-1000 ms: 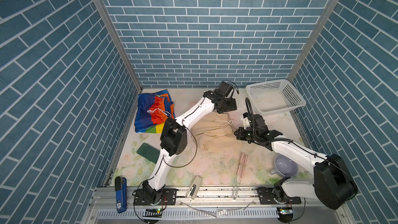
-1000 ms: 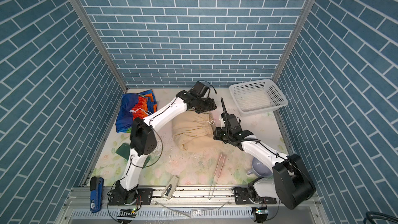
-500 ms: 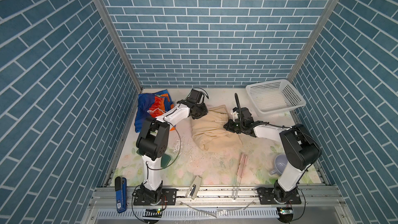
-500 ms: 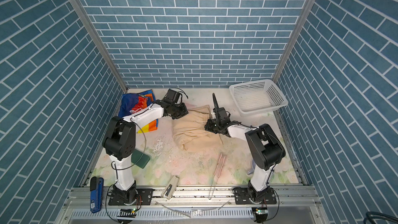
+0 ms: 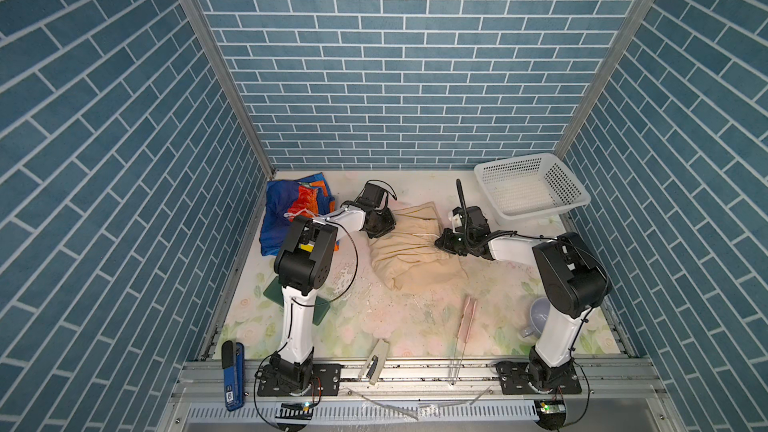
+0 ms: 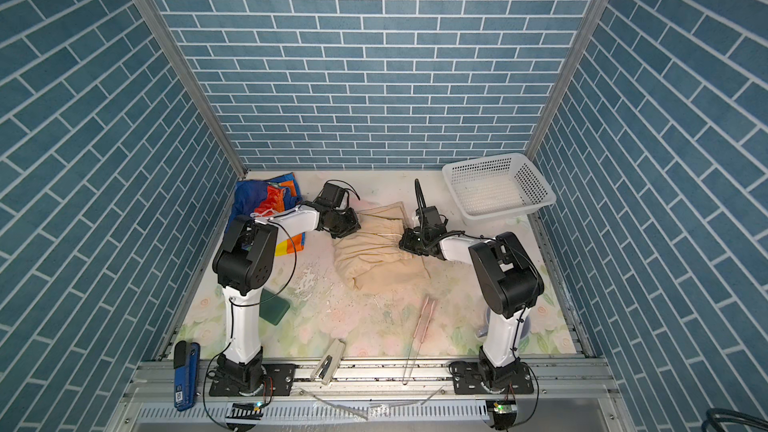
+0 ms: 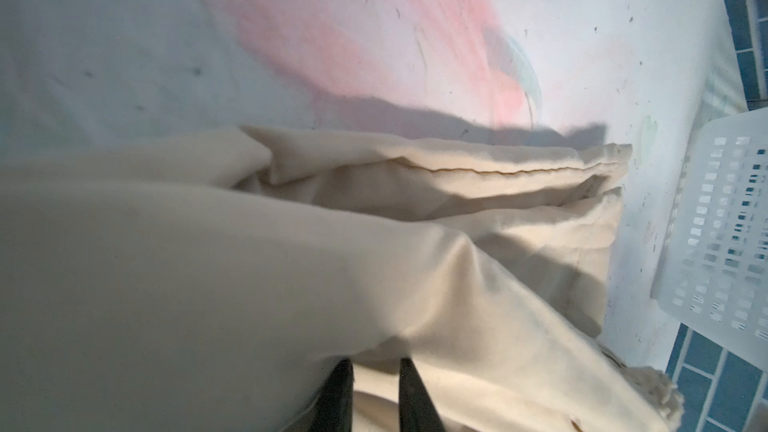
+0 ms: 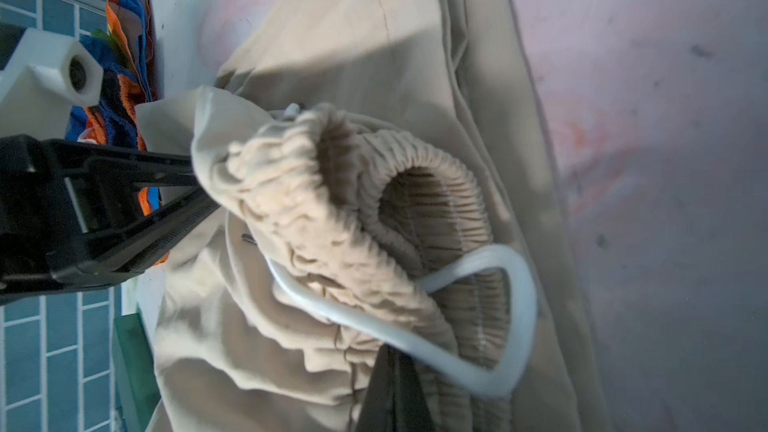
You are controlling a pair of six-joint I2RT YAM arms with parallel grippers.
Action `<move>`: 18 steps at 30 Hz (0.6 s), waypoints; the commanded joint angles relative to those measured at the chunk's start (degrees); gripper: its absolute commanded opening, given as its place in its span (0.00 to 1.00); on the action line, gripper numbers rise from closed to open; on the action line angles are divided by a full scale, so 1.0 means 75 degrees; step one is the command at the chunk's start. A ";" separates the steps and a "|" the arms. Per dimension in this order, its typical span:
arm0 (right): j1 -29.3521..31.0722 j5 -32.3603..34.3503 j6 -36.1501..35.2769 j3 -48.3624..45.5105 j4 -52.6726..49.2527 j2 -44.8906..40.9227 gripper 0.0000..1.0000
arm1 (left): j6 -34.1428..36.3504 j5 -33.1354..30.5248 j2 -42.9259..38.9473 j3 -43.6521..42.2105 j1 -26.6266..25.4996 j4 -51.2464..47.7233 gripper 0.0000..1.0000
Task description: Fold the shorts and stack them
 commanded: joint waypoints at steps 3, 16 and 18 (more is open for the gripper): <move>0.1306 0.1751 -0.2563 0.0468 -0.1492 -0.1614 0.03 | 0.0239 0.0035 0.0070 0.0064 0.0059 -0.0070 0.22; 0.4040 0.2259 -0.5830 -0.0184 -0.0828 -0.2051 0.36 | 0.0468 -0.0017 0.0193 0.0383 0.0069 -0.0535 0.22; 0.4445 0.2352 -0.6126 -0.0037 -0.0774 -0.1662 0.38 | 0.0485 -0.0043 0.0221 0.0430 0.0066 -0.0554 0.22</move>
